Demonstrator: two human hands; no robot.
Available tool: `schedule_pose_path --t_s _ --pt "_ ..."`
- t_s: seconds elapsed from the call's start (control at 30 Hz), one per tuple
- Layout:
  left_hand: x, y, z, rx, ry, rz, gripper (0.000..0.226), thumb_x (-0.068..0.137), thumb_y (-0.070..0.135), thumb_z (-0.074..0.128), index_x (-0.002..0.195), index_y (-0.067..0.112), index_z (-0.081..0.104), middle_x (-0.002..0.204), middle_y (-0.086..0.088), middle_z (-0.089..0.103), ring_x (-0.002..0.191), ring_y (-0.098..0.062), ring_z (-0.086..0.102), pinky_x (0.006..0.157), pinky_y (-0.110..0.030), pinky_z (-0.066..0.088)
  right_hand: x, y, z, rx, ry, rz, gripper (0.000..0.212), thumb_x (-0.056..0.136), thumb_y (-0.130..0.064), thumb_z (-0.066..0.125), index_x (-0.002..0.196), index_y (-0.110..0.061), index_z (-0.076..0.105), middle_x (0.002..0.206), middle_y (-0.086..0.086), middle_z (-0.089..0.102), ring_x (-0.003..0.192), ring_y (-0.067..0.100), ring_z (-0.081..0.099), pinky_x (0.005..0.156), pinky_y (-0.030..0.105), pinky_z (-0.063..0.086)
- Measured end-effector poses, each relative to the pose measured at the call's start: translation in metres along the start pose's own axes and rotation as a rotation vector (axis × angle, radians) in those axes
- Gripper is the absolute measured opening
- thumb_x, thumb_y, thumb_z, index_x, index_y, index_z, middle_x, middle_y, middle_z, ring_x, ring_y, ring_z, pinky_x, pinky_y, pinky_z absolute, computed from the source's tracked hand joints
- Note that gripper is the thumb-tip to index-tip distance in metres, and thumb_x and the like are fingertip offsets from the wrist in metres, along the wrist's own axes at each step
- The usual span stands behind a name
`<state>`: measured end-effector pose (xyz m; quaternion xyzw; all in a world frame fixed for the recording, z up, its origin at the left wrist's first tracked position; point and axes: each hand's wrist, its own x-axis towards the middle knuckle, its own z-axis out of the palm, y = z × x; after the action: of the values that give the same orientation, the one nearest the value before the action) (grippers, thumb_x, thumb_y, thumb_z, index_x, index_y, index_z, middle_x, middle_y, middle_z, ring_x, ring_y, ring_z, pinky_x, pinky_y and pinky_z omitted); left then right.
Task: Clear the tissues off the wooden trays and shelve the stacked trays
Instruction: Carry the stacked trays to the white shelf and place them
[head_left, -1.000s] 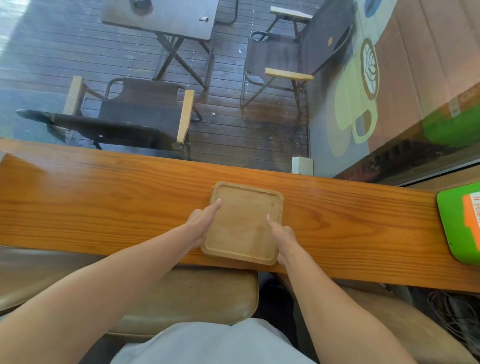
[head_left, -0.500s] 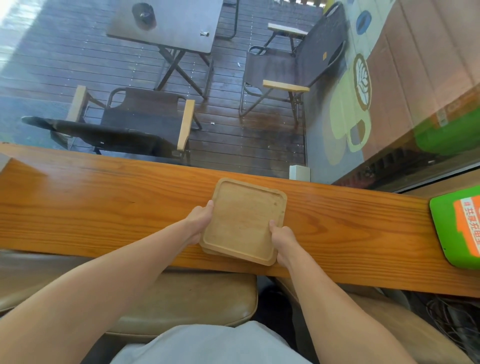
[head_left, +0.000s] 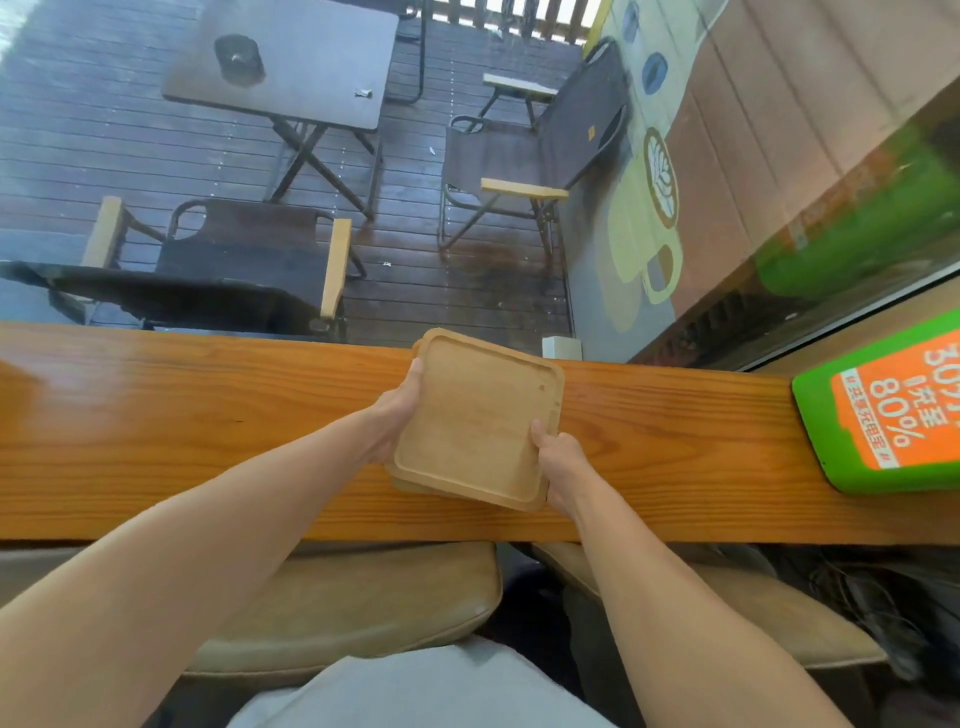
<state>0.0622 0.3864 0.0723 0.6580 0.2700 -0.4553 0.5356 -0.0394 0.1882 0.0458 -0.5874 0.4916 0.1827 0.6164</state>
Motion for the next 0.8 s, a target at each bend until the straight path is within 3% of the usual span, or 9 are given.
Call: schedule_pose_path --t_s 0.2,0.3,0.37,0.5,0.63,0.7,0.8 --pt "-0.020 -0.003 0.028 0.037 -0.084 0.037 0.078 0.090 0.073 0.029 0.137 0.015 0.052 0.115 -0.012 0.068 0.100 -0.033 0.065 0.083 -0.050 0.055 -0.024 -0.001 -0.039 0.002 0.041 -0.010 0.059 0.103 -0.041 0.047 0.147 -0.004 0.037 0.141 0.013 0.054 0.121 0.030 0.056 0.097 0.044 0.049" --pt "-0.037 -0.001 0.050 0.056 -0.112 0.121 0.074 0.092 0.070 0.030 0.136 0.014 0.053 0.112 -0.009 0.069 0.096 -0.029 0.066 0.074 -0.044 0.054 -0.037 0.001 -0.069 0.035 0.020 -0.047 0.056 0.104 -0.037 0.046 0.148 -0.004 0.038 0.144 0.012 0.054 0.127 0.032 0.053 0.109 0.049 0.044" --pt "-0.044 0.004 0.058 0.027 -0.134 0.142 0.070 0.094 0.067 0.032 0.134 0.015 0.055 0.111 -0.008 0.069 0.095 -0.029 0.067 0.069 -0.043 0.054 -0.042 -0.002 -0.079 0.052 -0.014 -0.056 0.053 0.104 -0.035 0.046 0.147 -0.004 0.041 0.143 0.012 0.056 0.128 0.033 0.055 0.109 0.051 0.044" --pt "-0.078 0.010 0.098 0.044 -0.161 0.242 0.065 0.094 0.065 0.036 0.128 0.014 0.059 0.106 -0.009 0.071 0.092 -0.031 0.069 0.066 -0.042 0.054 -0.076 -0.002 -0.132 0.101 -0.050 -0.159 0.045 0.104 -0.029 0.048 0.142 -0.003 0.047 0.133 0.011 0.063 0.118 0.031 0.060 0.090 0.044 0.052" --pt "-0.115 0.006 0.156 0.102 -0.148 0.336 0.067 0.095 0.065 0.036 0.132 0.012 0.056 0.108 -0.011 0.070 0.093 -0.032 0.068 0.075 -0.046 0.055 -0.120 0.012 -0.189 0.154 0.003 -0.294 0.041 0.103 -0.031 0.046 0.138 -0.011 0.053 0.123 0.007 0.067 0.113 0.027 0.062 0.092 0.045 0.052" --pt "-0.138 -0.004 0.189 0.141 -0.148 0.400 0.066 0.096 0.062 0.035 0.135 0.012 0.053 0.109 -0.011 0.068 0.094 -0.031 0.067 0.084 -0.047 0.054 -0.141 0.024 -0.218 0.218 0.054 -0.373 0.040 0.100 -0.038 0.045 0.130 -0.016 0.062 0.115 0.006 0.073 0.103 0.024 0.068 0.083 0.041 0.056" --pt "-0.174 -0.022 0.241 0.223 -0.202 0.534 0.060 0.099 0.057 0.029 0.144 0.020 0.042 0.118 -0.008 0.063 0.096 -0.026 0.064 0.076 -0.041 0.050 -0.170 0.051 -0.265 0.309 0.140 -0.427 0.054 0.098 -0.052 0.047 0.136 -0.015 0.060 0.127 0.011 0.069 0.114 0.029 0.066 0.100 0.050 0.052"
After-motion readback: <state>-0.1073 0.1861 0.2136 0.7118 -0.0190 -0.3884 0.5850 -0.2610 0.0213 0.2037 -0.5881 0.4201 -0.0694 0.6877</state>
